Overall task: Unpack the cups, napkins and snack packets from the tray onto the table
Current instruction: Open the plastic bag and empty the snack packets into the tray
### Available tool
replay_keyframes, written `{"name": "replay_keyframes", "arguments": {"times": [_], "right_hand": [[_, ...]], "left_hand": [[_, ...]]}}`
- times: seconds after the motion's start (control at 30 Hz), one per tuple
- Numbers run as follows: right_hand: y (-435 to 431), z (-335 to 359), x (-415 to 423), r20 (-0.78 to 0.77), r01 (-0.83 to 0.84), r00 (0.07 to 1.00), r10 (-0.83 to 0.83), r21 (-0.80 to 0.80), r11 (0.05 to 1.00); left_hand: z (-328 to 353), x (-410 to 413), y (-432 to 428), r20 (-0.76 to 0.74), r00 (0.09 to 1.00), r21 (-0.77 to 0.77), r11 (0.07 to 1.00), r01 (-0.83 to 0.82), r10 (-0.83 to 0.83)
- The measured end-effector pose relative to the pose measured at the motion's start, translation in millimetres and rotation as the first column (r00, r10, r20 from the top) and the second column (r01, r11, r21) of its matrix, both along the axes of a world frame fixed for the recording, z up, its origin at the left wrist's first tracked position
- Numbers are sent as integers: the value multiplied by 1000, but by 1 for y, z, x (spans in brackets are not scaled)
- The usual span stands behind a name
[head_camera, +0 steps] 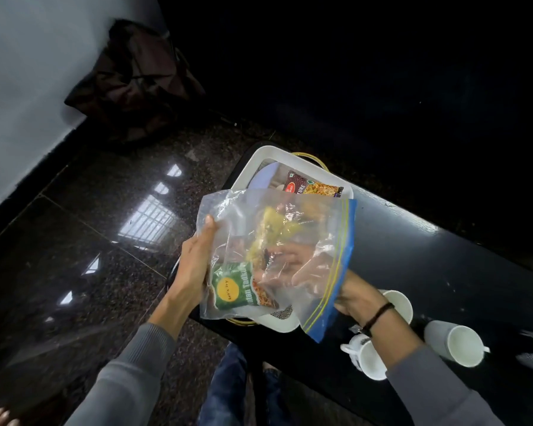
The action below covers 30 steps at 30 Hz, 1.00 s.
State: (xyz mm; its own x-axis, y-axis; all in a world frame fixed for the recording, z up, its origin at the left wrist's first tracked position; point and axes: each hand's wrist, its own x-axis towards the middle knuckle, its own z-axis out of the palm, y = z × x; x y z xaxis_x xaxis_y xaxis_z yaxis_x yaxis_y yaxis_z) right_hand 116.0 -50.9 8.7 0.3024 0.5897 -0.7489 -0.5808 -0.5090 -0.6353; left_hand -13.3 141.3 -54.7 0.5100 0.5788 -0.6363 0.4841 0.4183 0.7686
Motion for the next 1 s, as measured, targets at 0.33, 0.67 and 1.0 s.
{"name": "replay_keyframes", "arguments": {"times": [0.33, 0.67, 1.0], "right_hand": [[7, 20, -7, -134, 202, 968, -214, -99, 974], [-4, -26, -4, -58, 153, 984, -170, -221, 963], [17, -39, 7, 92, 209, 974, -209, 9, 978]], "left_hand": [[8, 8, 2, -19, 999, 19, 999, 41, -41], [8, 12, 3, 16, 991, -10, 991, 137, -136], [4, 13, 2, 79, 982, 60, 984, 168, -172]]}}
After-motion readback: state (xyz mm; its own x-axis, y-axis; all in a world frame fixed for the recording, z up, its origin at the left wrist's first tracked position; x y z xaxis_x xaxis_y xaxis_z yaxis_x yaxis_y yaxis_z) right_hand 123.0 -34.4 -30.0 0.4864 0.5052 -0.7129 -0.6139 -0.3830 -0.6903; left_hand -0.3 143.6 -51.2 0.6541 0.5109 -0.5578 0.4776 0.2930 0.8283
